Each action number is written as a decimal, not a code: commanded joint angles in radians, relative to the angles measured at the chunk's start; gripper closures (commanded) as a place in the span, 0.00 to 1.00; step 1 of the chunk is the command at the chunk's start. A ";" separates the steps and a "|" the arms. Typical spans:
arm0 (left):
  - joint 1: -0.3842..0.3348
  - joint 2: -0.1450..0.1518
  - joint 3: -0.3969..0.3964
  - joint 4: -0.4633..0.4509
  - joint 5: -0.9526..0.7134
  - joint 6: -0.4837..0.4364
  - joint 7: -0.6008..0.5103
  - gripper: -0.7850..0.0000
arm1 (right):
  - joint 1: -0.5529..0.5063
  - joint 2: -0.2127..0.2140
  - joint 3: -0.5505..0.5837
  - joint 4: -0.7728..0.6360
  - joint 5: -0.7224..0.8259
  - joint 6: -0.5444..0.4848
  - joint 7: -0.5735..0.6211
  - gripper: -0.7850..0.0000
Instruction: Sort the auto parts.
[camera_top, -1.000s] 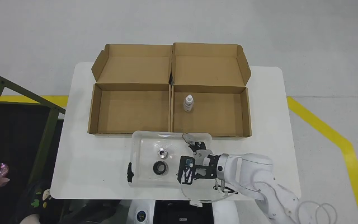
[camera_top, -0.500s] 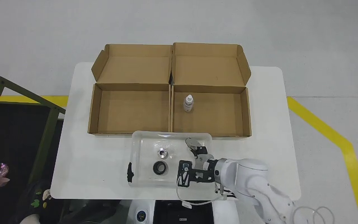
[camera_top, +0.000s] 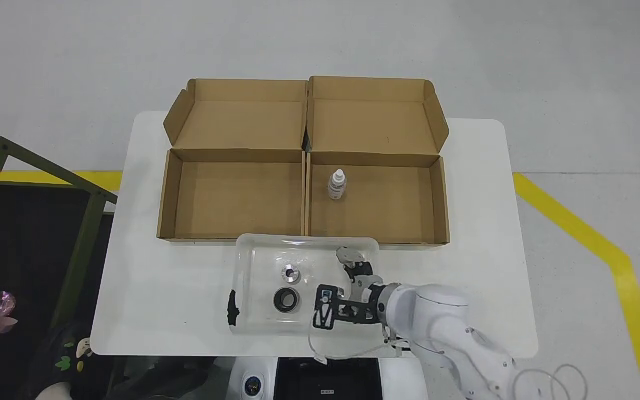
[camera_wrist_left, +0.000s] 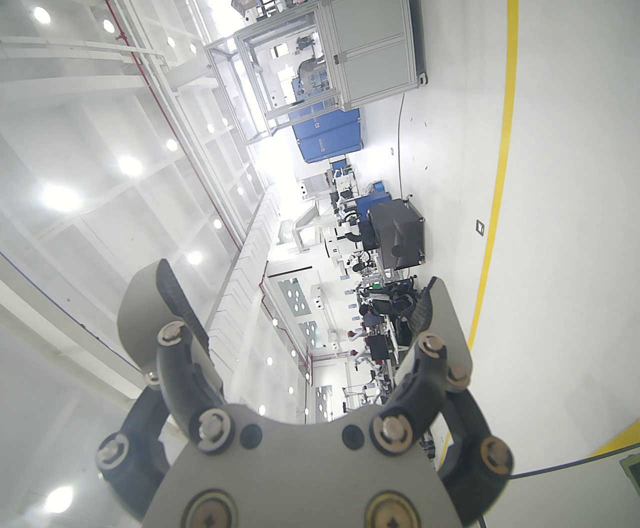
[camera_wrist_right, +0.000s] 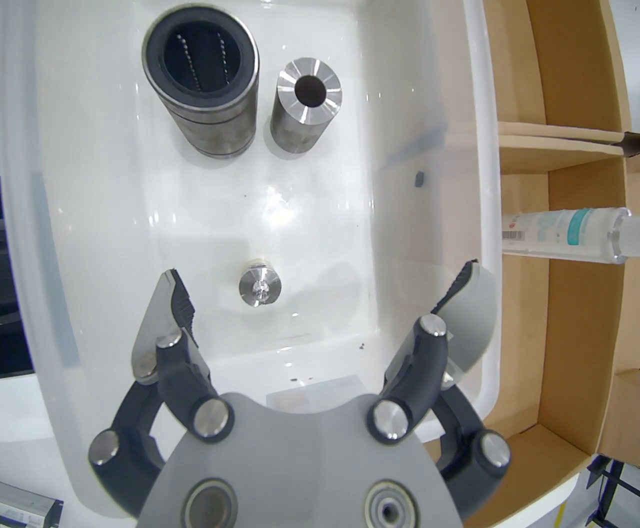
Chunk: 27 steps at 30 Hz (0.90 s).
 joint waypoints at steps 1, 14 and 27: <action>0.000 0.000 0.000 0.000 0.000 0.000 0.000 0.00 | 0.009 -0.002 -0.009 0.010 0.004 -0.002 0.016 0.06; 0.000 0.000 0.000 0.000 0.000 0.000 0.000 0.00 | 0.053 -0.013 -0.052 0.054 0.042 -0.009 0.095 0.52; 0.000 0.000 0.000 0.000 0.000 0.000 0.000 0.00 | 0.066 -0.014 -0.072 0.057 0.065 -0.032 0.122 1.00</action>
